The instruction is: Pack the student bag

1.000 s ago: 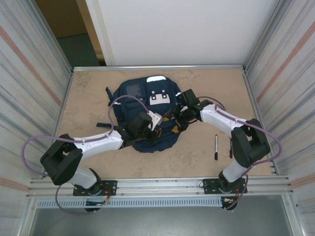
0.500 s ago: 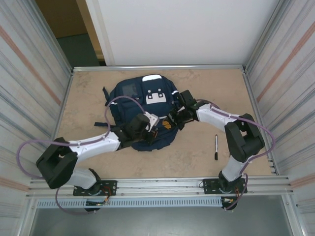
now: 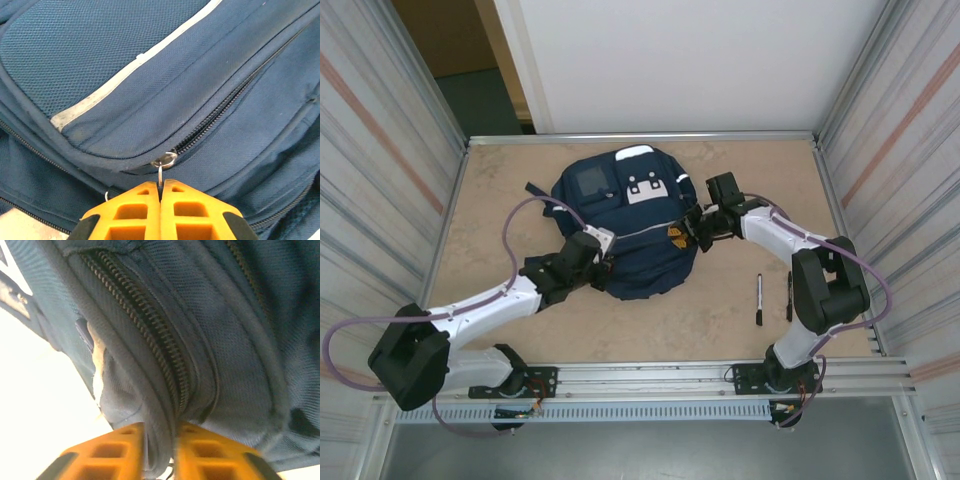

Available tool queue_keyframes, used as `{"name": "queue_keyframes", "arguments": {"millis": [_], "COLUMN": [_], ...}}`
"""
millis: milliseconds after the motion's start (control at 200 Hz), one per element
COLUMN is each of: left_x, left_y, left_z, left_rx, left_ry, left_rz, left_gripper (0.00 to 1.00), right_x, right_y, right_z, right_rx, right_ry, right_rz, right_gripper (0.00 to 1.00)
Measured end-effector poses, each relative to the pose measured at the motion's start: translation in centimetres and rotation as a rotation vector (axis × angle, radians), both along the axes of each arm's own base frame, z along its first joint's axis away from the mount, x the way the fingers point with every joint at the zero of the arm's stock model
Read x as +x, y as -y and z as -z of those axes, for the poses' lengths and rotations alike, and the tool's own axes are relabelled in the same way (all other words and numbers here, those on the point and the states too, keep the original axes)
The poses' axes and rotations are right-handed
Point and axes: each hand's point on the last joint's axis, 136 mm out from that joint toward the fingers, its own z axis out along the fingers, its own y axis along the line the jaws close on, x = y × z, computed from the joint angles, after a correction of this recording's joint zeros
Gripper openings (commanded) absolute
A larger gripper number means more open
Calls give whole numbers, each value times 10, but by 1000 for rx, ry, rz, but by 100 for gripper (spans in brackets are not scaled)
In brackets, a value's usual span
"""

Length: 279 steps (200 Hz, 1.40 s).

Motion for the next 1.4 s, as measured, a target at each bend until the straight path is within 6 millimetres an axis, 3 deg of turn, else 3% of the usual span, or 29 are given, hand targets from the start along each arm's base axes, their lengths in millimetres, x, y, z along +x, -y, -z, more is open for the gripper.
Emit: {"name": "queue_keyframes", "arguments": {"millis": [45,100,251,386,451,521,581,646,747,922,1163,1398], "left_x": [-4,-8,-9,-12,-15,-19,-21,-21,-21,-18,0,15], "left_y": [6,14,48,80,90,97,100,102,99,85,22,-6], "left_z": [-1,-2,-13,-30,-32,-31,-29,-28,-27,-22,-19,-21], "left_rx": [-4,-10,-32,-95,-123,-136,-143,-149,-145,-98,-120,-241], "left_ry": [3,4,-2,15,7,-8,-19,-27,-36,-23,-62,-101], "left_rz": [20,41,102,167,192,211,219,219,198,144,-53,-114], "left_gripper": [0,0,0,0,0,0,0,0,0,0,0,0], "right_x": [-2,-7,-35,-50,-52,-50,-48,-45,-44,-44,-41,-43], "right_y": [1,1,-15,-30,-32,-30,-29,-28,-27,-25,-24,-43], "right_z": [3,7,-3,-21,-23,-21,-19,-16,-10,-8,-18,-37], "right_rx": [-10,-28,-78,-86,-91,-103,-113,-123,-123,-113,-83,-23], "right_ry": [-4,-15,2,44,47,40,39,41,32,34,58,119], "right_rz": [2,14,-14,-20,-5,18,34,45,66,87,97,74], "right_gripper": [61,66,74,73,69,59,34,17,6,3,4,5]}}
